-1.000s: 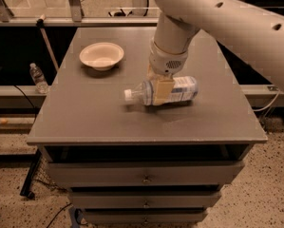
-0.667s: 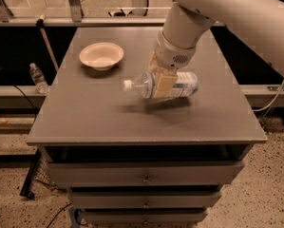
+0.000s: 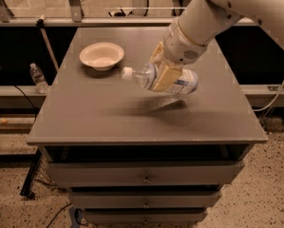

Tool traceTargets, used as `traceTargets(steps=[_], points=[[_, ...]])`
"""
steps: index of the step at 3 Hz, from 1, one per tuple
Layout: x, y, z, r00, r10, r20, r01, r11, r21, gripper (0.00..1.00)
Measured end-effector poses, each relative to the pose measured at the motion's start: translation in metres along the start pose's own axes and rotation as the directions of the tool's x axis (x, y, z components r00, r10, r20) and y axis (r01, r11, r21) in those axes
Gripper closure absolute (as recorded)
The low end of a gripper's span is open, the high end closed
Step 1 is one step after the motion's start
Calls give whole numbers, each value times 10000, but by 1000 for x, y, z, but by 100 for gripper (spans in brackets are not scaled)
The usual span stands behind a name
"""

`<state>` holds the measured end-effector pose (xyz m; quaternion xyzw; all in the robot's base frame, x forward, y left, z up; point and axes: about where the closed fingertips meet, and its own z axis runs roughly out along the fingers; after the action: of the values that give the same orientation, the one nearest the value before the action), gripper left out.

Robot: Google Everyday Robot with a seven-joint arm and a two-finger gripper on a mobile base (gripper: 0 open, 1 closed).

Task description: Place blue plastic bottle upright

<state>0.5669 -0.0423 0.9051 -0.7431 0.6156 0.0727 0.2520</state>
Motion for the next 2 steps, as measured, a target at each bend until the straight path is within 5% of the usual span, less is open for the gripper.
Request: traceTargets(steps=[1,2], points=[[0,0,0,10000,-14,-14,14,10000,-7,100],[-2,-6,-14,9958,234,881,-304,9964,787,100]])
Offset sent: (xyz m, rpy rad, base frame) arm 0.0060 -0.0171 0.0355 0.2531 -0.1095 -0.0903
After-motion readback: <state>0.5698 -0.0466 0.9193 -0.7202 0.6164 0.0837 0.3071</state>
